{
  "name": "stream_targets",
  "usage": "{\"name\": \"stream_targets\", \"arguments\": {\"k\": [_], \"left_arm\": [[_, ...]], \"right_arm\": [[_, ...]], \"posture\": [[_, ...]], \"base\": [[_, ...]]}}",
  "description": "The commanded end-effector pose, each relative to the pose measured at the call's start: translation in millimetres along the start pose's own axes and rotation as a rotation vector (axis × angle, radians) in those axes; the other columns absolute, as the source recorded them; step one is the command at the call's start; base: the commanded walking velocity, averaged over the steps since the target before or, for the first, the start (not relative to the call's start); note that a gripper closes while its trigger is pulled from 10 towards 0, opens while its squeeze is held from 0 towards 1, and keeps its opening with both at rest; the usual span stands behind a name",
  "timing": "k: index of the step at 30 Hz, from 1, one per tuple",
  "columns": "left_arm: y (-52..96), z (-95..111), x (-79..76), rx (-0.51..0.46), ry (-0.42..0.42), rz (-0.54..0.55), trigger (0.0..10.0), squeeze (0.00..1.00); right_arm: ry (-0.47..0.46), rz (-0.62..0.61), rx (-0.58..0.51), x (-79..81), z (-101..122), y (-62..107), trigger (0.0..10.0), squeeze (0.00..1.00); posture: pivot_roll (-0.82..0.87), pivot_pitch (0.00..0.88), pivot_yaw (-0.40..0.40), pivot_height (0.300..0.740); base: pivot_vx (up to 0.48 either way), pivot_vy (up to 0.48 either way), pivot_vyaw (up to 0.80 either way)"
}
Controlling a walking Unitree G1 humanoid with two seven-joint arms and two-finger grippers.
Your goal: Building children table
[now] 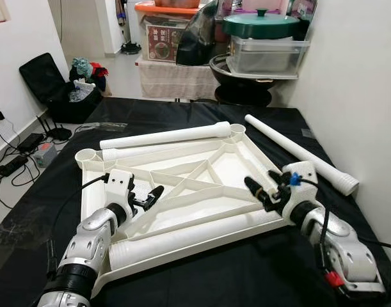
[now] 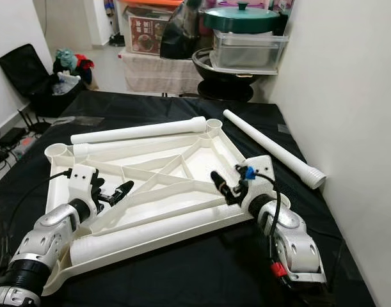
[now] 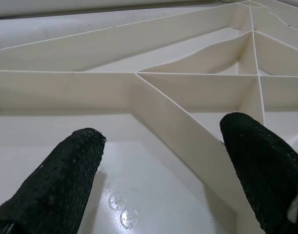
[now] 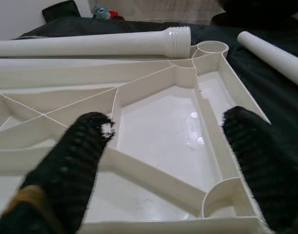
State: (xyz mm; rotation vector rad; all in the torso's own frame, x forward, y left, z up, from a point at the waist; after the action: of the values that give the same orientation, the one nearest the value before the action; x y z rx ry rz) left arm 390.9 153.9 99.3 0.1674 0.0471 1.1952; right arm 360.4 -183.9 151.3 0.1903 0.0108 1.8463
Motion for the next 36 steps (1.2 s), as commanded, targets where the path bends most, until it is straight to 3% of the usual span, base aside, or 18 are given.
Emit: {"name": "stream_targets", "arguments": {"k": [1, 11, 13, 19, 20, 29, 36], "left_arm": [[2.5, -8.0, 2.2, 0.031, -0.022, 0.002, 10.0, 0.0], [1.0, -4.0, -2.4, 0.016, -0.032, -0.007, 10.0, 0.0], [-0.4, 6.9, 0.5, -0.02, -0.05, 0.016, 10.0, 0.0], [-1.6, 23.3, -2.1, -0.082, -0.081, 0.026, 10.0, 0.0], [-1.8, 27.6, -3.6, -0.099, -0.093, 0.024, 10.0, 0.0], [-3.6, 53.2, -5.7, -0.189, -0.127, 0.042, 10.0, 0.0], [-5.3, 88.4, -11.4, -0.318, -0.156, 0.082, 10.0, 0.0]], "right_arm": [[-0.004, -0.024, -0.007, -3.6, -2.0, 2.6, 10.0, 1.0], [-0.015, -0.095, -0.055, -7.1, 1.0, 6.3, 10.0, 1.0], [-0.024, -0.172, -0.14, -14.7, 14.1, 6.4, 10.0, 1.0], [-0.006, -0.247, -0.159, -17.9, 14.9, 3.8, 10.0, 1.0], [0.002, -0.271, -0.147, -19.9, 11.6, 3.0, 10.0, 0.0], [-0.03, -0.304, -0.144, -18.0, 5.6, 0.1, 10.0, 0.0], [-0.019, -0.291, -0.22, -10.4, 23.5, -7.4, 10.0, 0.0]], "posture": [[0.05, 0.0, -0.058, 0.74], [0.04, 0.0, -0.048, 0.74], [0.05, 0.0, -0.047, 0.74], [0.05, 0.0, -0.046, 0.74], [0.05, 0.0, -0.047, 0.74], [0.06, 0.0, -0.055, 0.74], [0.06, 0.0, -0.044, 0.74]], "base": [[0.0, 0.0, 0.0], [0.0, 0.0, 0.0], [0.0, 0.0, 0.0], [0.0, 0.0, 0.0], [0.0, 0.0, 0.0], [0.0, 0.0, 0.0], [0.0, 0.0, 0.0]]}}
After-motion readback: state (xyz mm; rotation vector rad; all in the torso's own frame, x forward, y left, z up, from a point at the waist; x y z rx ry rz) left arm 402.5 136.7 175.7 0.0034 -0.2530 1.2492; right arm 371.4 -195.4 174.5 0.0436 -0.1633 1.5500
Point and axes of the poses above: a point about 5 cm out from each wrist's last joint towards the gripper, its own y axis pointing back from the gripper into the wrist, its own z axis along the axis of the wrist's last joint, x = y × z, the point moved 6 cm from there along -y, pointing out of the wrist towards the gripper, and after that the axes turned 6 degrees about -y, right-handed, at the moved point
